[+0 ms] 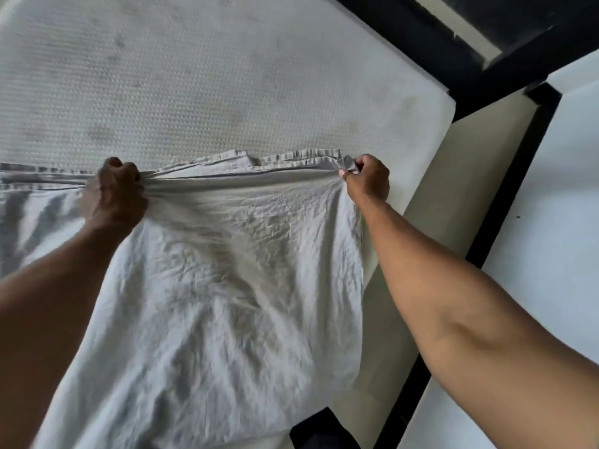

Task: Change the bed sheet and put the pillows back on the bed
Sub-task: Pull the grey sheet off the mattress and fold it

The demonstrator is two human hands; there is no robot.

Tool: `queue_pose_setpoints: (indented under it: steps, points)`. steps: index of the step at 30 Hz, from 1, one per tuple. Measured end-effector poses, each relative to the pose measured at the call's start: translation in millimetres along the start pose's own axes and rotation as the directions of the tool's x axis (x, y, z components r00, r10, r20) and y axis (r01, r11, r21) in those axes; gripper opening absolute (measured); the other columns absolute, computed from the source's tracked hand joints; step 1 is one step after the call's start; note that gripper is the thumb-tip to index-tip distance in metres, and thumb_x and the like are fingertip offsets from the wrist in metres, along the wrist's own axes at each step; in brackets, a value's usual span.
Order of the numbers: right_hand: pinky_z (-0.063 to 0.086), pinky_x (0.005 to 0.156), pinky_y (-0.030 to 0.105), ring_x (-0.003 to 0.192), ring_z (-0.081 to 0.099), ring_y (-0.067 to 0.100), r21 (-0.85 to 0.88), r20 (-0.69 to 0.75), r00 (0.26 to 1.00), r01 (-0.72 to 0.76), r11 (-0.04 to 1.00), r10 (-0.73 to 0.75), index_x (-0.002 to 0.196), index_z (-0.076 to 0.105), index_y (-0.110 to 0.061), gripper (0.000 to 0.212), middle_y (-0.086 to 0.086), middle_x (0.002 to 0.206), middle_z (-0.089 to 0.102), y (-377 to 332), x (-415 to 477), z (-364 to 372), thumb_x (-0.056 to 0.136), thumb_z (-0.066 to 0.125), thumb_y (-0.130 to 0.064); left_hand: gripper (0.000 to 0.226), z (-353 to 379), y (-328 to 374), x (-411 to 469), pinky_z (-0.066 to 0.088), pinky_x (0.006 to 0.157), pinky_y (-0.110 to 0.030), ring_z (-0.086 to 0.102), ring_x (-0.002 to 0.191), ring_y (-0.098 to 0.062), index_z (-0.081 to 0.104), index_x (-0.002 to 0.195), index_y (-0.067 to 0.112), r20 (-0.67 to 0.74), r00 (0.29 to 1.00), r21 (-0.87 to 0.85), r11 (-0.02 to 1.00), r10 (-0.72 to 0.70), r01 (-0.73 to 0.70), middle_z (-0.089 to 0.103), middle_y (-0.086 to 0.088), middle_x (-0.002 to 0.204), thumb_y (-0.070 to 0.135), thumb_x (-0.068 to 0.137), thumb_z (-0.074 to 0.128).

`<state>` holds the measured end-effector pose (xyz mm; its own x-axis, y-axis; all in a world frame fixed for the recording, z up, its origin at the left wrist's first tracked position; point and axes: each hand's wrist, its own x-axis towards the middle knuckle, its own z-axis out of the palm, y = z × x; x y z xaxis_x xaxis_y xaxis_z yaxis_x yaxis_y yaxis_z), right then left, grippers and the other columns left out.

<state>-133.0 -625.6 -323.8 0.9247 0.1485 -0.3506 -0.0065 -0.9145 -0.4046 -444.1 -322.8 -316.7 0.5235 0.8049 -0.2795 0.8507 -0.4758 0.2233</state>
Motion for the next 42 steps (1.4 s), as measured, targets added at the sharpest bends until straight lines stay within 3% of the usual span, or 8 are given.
queue_pose_setpoints:
  steps: [8,12,17,22,26,34,37,42]
  points:
    - [0.047,0.094,0.045,0.126,0.054,0.04,-0.184,-0.069,0.997,-0.04,0.982,0.027,0.14,0.042,-0.009,0.06,0.018,0.138,0.054,0,-36,29,0.092,0.068,-0.035,0.095,34,-41,-58,0.04,0.113,-0.054,0.015,0.155,-0.035,0.02,0.159,0.005,0.059,0.968,-0.18,0.956,0.245,-0.231,0.007,-0.013,0.169,0.01,0.081,0.073]
    - [0.033,0.112,0.054,0.145,0.032,0.042,-0.415,-0.116,0.972,0.141,0.899,-0.206,0.156,0.027,-0.007,0.084,0.021,0.157,0.033,-33,-68,46,0.084,0.066,-0.026,0.089,31,-85,-98,0.02,0.123,-0.057,0.009,0.157,-0.029,0.014,0.162,0.016,0.134,0.965,-0.04,0.974,0.226,-0.222,0.007,-0.012,0.17,0.022,0.091,0.067]
    - [0.031,0.117,0.05,0.139,0.042,0.04,-0.244,0.171,0.559,0.822,0.515,-0.811,0.119,0.066,-0.012,0.043,0.017,0.142,0.052,-102,-146,118,0.078,0.057,-0.021,0.061,12,-158,-142,0.028,0.109,-0.071,0.029,0.15,-0.03,0.039,0.151,0.025,0.077,0.984,0.054,0.986,-0.16,0.156,0.031,-0.003,0.164,0.026,0.094,0.061]
    - [0.04,0.11,0.052,0.137,0.048,0.04,0.006,0.468,0.197,0.974,0.226,-0.861,0.105,0.076,-0.018,0.03,0.018,0.146,0.054,-205,-227,199,0.078,0.063,-0.016,0.058,8,-237,-198,0.045,0.102,-0.06,0.039,0.141,-0.034,0.04,0.152,0.033,0.114,0.928,-0.074,0.928,-0.356,0.365,0.034,-0.002,0.162,0.035,0.097,0.058]
    - [0.024,0.122,0.052,0.153,0.024,0.032,-0.064,0.692,0.278,0.943,0.327,-0.666,0.156,0.035,-0.025,0.063,0.008,0.169,0.018,-272,-280,245,0.095,0.053,-0.026,0.047,20,-263,-263,0.049,0.092,-0.041,0.058,0.115,-0.03,0.055,0.14,0.019,0.039,0.861,-0.331,0.806,-0.508,0.49,0.063,-0.007,0.128,0.027,0.095,0.065]
    - [-0.004,0.123,0.066,0.157,-0.013,0.034,-0.387,0.692,0.404,0.907,0.166,-0.598,0.165,0.001,-0.022,0.082,0.011,0.171,-0.013,-258,-337,283,0.099,0.047,-0.042,0.033,44,-298,-402,0.054,0.077,-0.041,0.066,0.084,-0.021,0.068,0.093,0.022,0.324,0.644,-0.551,0.416,-0.693,0.724,0.07,0.003,0.086,0.055,0.088,0.067]
    - [-0.003,0.126,0.057,0.158,-0.01,0.029,-0.286,0.63,0.331,0.94,0.186,-0.702,0.165,0.008,-0.017,0.079,0.012,0.172,-0.009,-218,-367,282,0.1,0.048,-0.033,0.038,40,-310,-412,0.053,0.068,-0.042,0.067,0.075,-0.028,0.067,0.078,0.013,0.404,0.669,-0.488,0.471,-0.624,0.734,0.068,-0.006,0.072,0.05,0.075,0.066]
    - [0.015,0.126,0.056,0.158,0.013,0.032,-0.161,0.593,0.277,0.961,0.226,-0.756,0.159,0.031,-0.013,0.069,0.016,0.169,0.018,-165,-402,271,0.096,0.056,-0.03,0.015,25,-336,-399,0.043,0.06,-0.032,0.061,0.067,-0.017,0.063,0.075,0.017,0.098,0.686,-0.522,0.55,-0.72,0.652,0.063,0.003,0.068,0.019,0.087,0.072]
